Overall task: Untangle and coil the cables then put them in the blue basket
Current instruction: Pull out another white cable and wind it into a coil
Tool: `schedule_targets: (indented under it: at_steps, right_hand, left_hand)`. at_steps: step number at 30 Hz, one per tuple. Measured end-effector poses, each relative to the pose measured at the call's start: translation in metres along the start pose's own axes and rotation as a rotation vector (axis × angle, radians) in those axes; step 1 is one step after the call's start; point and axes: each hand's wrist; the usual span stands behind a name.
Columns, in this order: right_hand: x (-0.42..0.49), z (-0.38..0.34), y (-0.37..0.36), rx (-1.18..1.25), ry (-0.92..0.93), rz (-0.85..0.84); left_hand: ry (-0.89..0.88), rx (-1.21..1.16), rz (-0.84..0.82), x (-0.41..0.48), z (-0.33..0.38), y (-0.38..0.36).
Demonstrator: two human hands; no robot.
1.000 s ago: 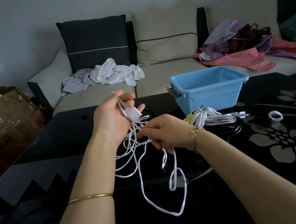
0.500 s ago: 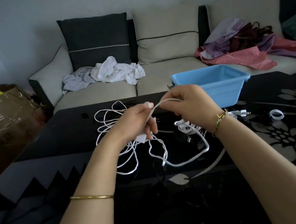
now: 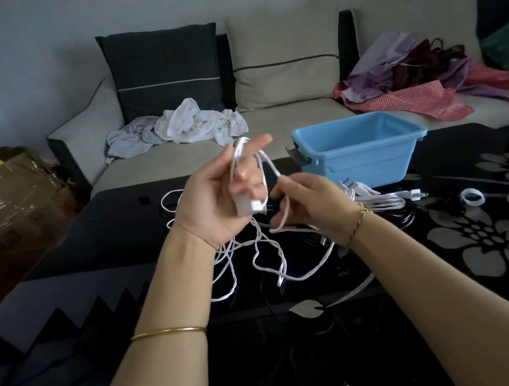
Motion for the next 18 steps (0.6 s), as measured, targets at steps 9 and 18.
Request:
schedule_targets:
  at_steps: [9,18]
  right_hand:
    - [-0.017,-0.012,-0.027,-0.164,-0.187,-0.315]
    - [-0.029,-0.033,-0.032,-0.636,-0.096,-0.45]
  left_hand:
    - [-0.321,-0.096,0.471,0.005,0.007,0.017]
    - [-0.264,1.014,0.743,0.008,-0.013,0.009]
Point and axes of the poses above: each hand's wrist, its own x-axis towards the middle knuckle, its own y-axis out of the back of the hand, z = x × y, and after that the axes turned 15 degrees about x, right-handed
